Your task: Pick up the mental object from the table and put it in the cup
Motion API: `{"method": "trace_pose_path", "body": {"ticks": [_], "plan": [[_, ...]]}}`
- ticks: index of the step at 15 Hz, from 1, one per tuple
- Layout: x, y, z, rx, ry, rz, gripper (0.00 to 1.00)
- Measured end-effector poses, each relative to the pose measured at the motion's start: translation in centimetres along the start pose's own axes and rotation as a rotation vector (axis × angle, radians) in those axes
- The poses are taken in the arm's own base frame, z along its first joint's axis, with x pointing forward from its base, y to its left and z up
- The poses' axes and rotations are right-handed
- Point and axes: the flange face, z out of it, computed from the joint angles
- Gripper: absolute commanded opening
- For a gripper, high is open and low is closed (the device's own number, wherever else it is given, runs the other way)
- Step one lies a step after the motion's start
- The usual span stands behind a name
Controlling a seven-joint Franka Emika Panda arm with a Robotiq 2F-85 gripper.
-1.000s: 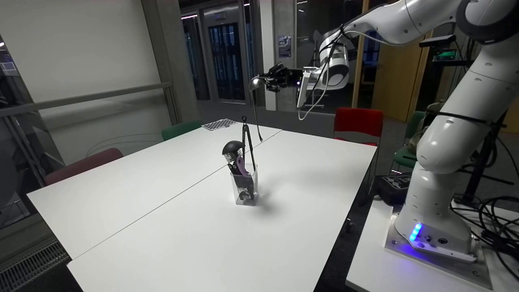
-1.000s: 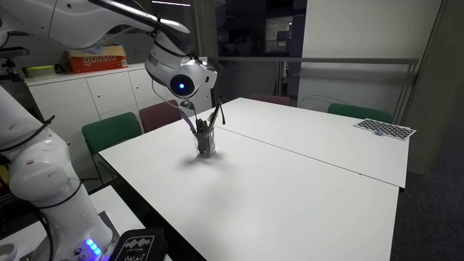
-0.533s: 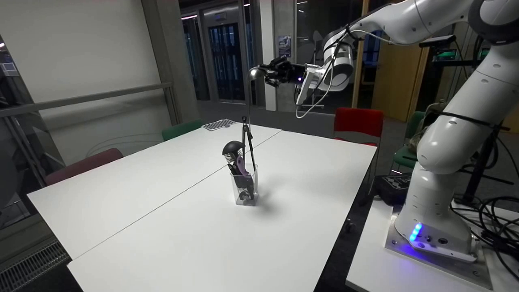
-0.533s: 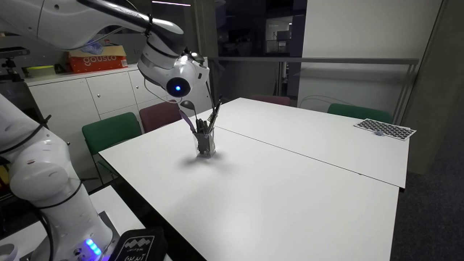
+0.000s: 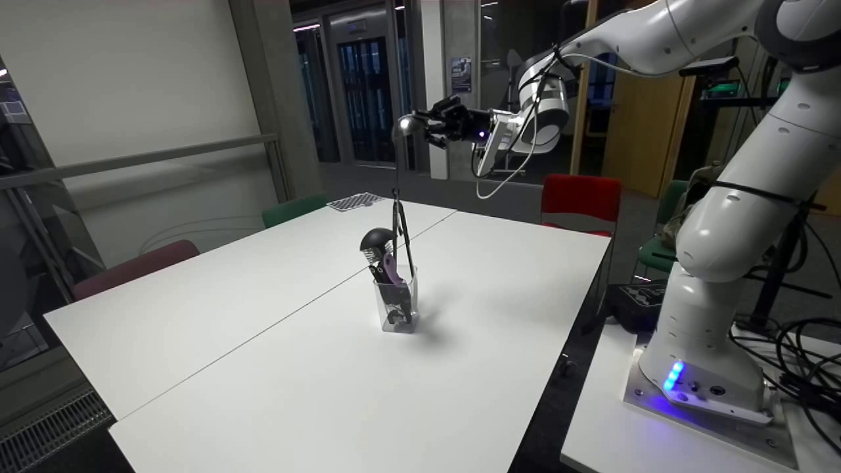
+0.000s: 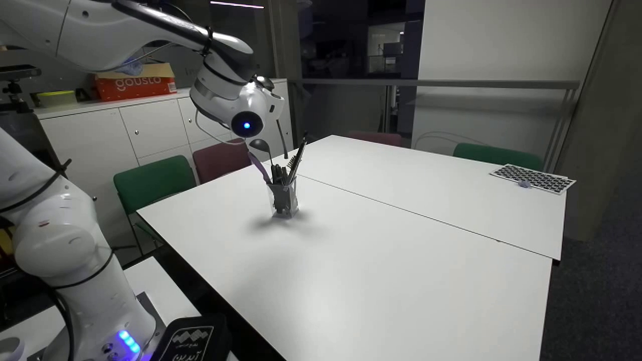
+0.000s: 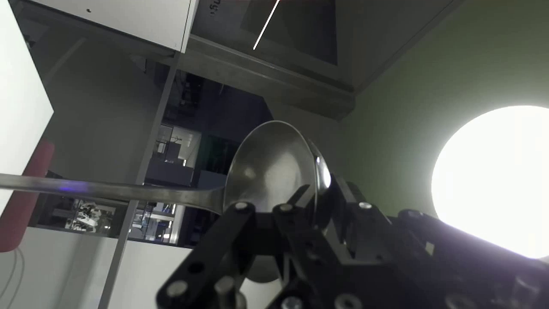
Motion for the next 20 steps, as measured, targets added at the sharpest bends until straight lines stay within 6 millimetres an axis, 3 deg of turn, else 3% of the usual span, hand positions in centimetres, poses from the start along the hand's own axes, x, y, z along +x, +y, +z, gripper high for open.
{"method": "trace_pose_path", "body": {"ticks": [12,16,20], "plan": [[1.4,8.7,-3.0,0.002,0.062,0.168,0.02],[1.5,10.1,-3.4,0.010,0.079,0.195,0.02],[1.8,10.0,-3.0,0.022,0.074,0.192,0.02]]}}
